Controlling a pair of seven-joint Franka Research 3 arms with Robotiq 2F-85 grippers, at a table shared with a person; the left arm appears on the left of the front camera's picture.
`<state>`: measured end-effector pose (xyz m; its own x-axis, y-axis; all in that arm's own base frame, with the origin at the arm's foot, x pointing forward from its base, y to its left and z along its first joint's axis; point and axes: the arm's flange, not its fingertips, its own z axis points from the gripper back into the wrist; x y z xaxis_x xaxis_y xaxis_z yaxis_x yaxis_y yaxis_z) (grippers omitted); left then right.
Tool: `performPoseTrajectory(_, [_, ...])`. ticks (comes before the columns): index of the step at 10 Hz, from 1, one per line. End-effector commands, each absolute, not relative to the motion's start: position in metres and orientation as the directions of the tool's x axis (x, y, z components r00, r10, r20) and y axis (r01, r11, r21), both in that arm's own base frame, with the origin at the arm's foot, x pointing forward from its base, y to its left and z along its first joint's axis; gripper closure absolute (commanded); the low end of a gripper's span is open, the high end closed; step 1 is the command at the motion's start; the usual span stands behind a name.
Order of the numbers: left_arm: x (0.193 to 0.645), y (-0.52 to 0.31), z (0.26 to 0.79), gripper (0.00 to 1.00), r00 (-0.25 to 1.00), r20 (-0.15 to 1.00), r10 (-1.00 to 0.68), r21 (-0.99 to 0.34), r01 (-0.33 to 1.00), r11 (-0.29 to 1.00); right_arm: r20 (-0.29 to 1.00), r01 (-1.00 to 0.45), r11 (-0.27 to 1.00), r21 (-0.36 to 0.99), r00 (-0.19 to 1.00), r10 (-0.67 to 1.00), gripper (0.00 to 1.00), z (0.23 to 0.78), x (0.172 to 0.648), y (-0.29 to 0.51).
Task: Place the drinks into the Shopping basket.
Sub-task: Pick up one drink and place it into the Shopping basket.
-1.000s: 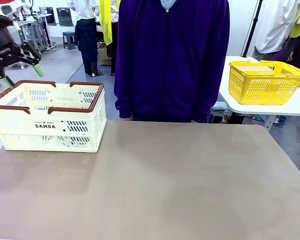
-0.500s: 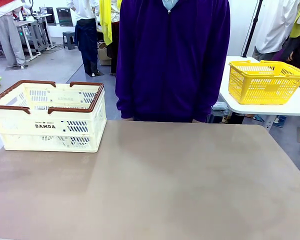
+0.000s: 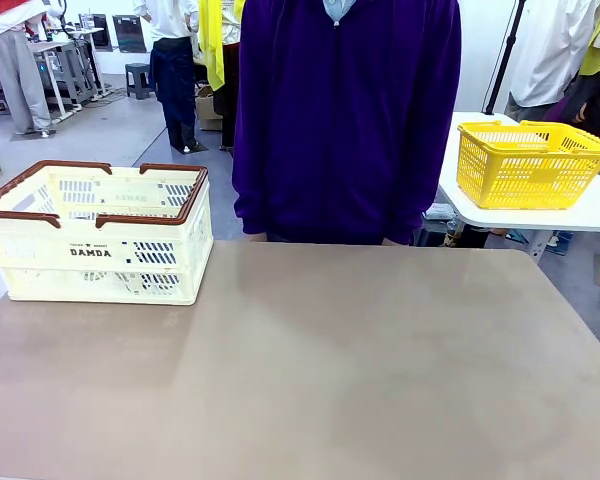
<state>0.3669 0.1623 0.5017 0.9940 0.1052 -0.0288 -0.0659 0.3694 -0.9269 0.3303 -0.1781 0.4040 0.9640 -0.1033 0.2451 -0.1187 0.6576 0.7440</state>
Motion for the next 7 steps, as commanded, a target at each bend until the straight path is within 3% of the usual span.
performPoseTrajectory(1, [0.3592,0.1563,0.4993,0.00,0.992,-0.038,0.123,-0.921,-0.082,0.382,0.241,-0.118,0.659,0.743,0.966,-0.098,0.00,0.4060,0.3291,-0.1776])
performPoseTrajectory(7, [0.3592,0.1563,0.4993,0.00,0.992,-0.038,0.123,-0.921,-0.082,0.382,0.241,-0.118,0.659,0.743,0.966,-0.098,0.00,0.4060,0.3291,-0.1776])
